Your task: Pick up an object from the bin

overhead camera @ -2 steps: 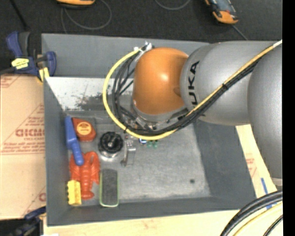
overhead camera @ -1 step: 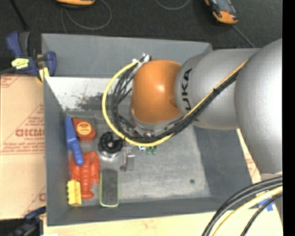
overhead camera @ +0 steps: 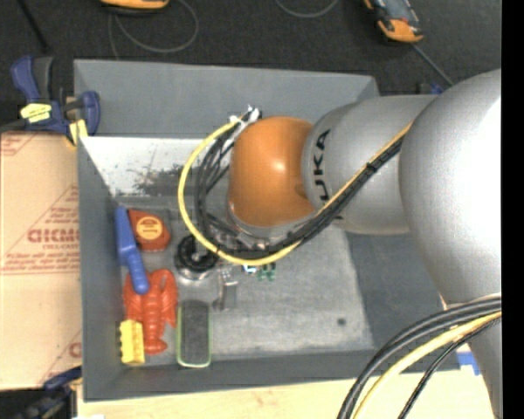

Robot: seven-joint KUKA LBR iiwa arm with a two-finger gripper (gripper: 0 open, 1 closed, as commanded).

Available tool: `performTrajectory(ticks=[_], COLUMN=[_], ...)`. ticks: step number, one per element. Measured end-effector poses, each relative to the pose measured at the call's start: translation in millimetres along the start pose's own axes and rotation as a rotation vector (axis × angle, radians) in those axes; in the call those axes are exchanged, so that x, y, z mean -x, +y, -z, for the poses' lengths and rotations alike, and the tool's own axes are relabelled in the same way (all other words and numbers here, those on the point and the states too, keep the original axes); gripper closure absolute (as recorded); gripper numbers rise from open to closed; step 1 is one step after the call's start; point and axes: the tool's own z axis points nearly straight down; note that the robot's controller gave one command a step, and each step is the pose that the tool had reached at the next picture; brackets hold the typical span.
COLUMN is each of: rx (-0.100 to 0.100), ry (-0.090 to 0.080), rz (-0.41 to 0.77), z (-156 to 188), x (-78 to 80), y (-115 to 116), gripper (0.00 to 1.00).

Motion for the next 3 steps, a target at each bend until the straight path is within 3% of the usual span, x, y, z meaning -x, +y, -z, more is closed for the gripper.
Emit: performTrajectory(ticks=[1, 3], rx=[0.004, 0.004], ry=[-0.012, -0.012], rz=[-0.062, -0.066], z=[-34.8, -34.8], x=[10.1, 10.1], y=[-11.5, -11.6], gripper=[1.00, 1.00])
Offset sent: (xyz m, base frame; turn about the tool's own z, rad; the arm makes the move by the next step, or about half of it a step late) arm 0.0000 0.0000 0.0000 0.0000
